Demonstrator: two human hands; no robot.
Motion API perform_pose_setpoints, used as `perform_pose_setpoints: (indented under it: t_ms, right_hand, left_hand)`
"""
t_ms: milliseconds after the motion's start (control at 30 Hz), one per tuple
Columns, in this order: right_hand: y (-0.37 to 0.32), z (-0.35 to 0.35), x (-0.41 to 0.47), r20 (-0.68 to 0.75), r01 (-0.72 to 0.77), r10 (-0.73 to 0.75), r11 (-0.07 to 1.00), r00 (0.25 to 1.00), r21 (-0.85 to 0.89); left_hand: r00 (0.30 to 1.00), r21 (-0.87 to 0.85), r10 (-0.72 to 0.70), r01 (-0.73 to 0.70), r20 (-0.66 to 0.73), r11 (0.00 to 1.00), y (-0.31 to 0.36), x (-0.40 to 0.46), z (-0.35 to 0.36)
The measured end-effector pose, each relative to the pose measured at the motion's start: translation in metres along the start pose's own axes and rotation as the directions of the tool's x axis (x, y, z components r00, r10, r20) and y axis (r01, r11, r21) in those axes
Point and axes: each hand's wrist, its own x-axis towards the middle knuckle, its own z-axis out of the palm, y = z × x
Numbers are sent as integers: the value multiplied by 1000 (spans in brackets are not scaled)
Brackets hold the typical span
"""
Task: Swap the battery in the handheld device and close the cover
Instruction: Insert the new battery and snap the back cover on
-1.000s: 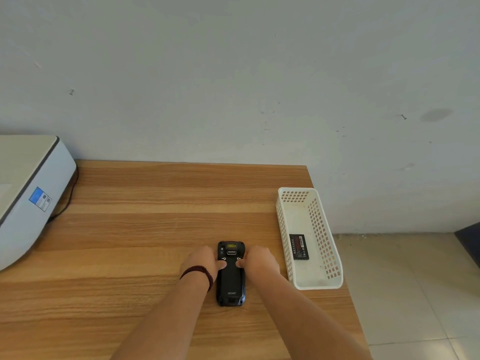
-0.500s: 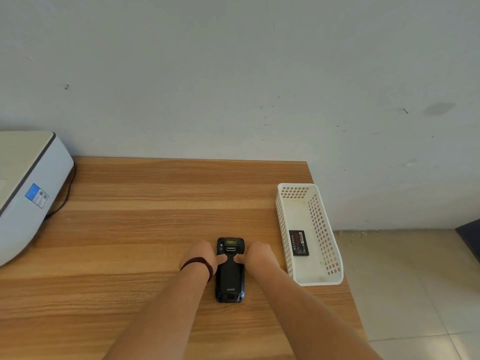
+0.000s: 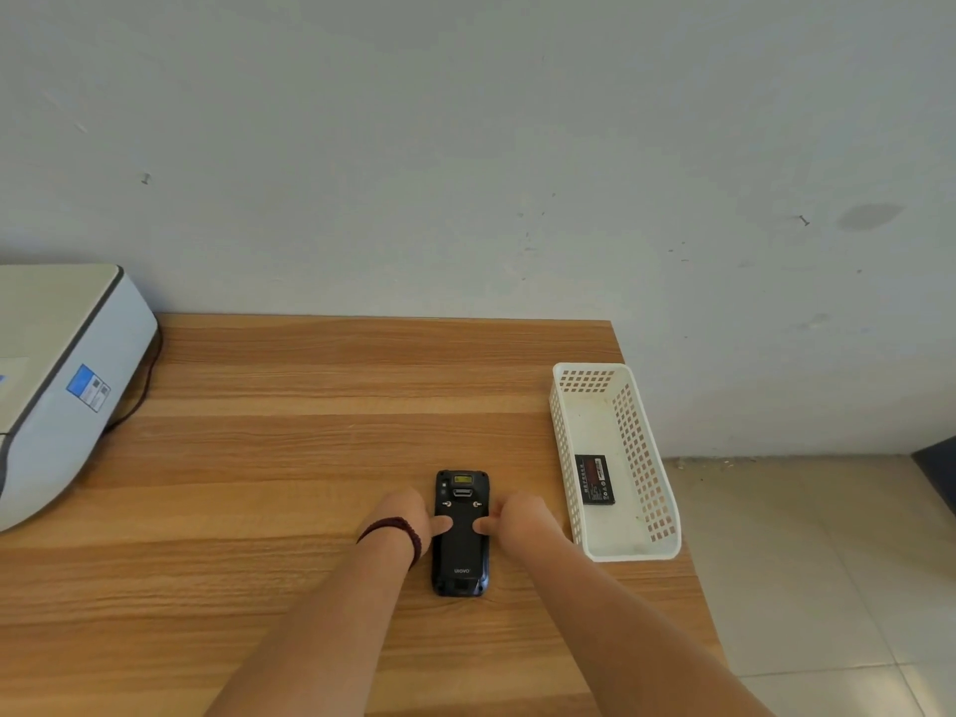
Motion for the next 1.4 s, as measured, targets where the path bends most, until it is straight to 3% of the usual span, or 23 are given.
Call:
perform_pose_setpoints:
  t_ms: [233,333,500,633,833,1400]
  right_hand:
    - [-1,2,0,-47,1,-6,996,999,-91]
    - [3,5,-4,-65,24,-30,996,997,-90]
    - [7,9,-8,-48,21,-26,995,999,-101]
    - [4,9,-8,-58,5,-12,994,998,-107]
    - [4,10,-13,-53,15,-22,992,998,-122]
    - [11,16,-15,9,102,-103,971,995,-215]
  left_hand:
    - [999,36,40,-38,-34,999,3,-6,-1]
    - [998,-6,61,-61,27,998,-5,-9,-1]
    - [991,-32,92,-89,96,996,-24,-7,5]
    - [992,-35,96,-93,86,995,-21,-7,7]
    - [991,89,99,-107,89,990,-8,-13,-1]
    - [986,72,95,-105,137,992,-12,-11,8]
